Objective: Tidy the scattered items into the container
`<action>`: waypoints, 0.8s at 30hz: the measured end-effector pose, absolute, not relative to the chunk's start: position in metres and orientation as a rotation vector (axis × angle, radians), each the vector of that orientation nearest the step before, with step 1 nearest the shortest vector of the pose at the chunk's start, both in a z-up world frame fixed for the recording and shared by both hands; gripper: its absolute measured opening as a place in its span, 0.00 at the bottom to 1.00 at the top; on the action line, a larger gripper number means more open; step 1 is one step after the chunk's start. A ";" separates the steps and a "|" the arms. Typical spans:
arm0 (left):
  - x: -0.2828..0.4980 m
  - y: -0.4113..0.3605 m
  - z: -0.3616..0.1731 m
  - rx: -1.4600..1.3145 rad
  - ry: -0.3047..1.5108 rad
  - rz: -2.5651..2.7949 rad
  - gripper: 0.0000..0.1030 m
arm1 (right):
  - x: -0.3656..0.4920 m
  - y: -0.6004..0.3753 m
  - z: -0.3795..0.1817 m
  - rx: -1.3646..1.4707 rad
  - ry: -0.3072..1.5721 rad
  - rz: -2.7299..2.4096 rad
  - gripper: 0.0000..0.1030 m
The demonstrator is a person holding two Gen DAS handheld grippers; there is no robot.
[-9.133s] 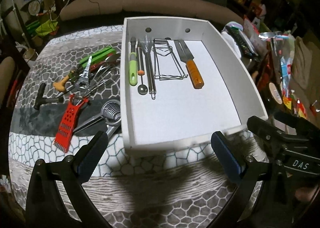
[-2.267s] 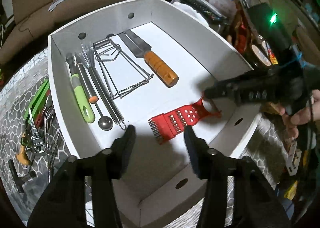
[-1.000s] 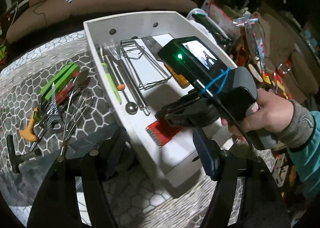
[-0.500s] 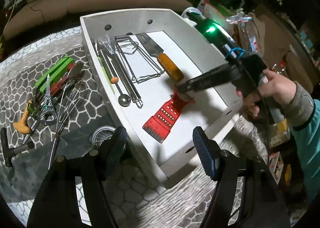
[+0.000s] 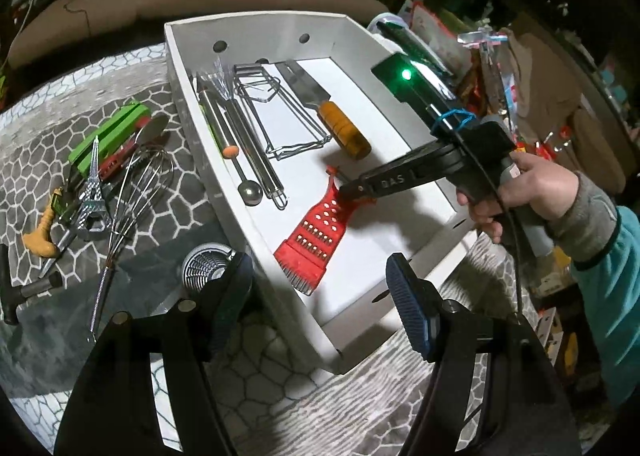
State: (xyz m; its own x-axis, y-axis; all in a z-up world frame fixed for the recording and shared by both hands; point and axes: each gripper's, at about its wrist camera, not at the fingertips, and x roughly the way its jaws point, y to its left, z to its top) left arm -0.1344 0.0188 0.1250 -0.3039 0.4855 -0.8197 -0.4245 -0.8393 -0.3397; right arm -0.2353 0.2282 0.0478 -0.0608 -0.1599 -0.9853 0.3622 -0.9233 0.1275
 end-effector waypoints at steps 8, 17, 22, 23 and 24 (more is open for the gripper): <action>-0.131 0.016 0.128 -1.376 -0.087 2.159 0.65 | -0.231 0.254 0.064 1.967 -0.093 -1.966 0.42; -0.115 0.001 0.146 -1.291 -0.170 2.176 0.68 | -0.229 0.224 0.027 2.143 -0.182 -1.863 0.47; -0.120 0.005 0.143 -1.311 -0.131 2.170 0.68 | -0.225 0.193 0.034 2.038 0.235 -1.933 0.24; -0.120 0.005 0.144 -1.311 -0.133 2.168 0.68 | -0.223 0.188 0.036 2.008 0.355 -1.940 0.24; -0.121 0.005 0.146 -1.305 -0.138 2.164 0.68 | -0.220 0.184 0.036 1.980 0.477 -1.947 0.22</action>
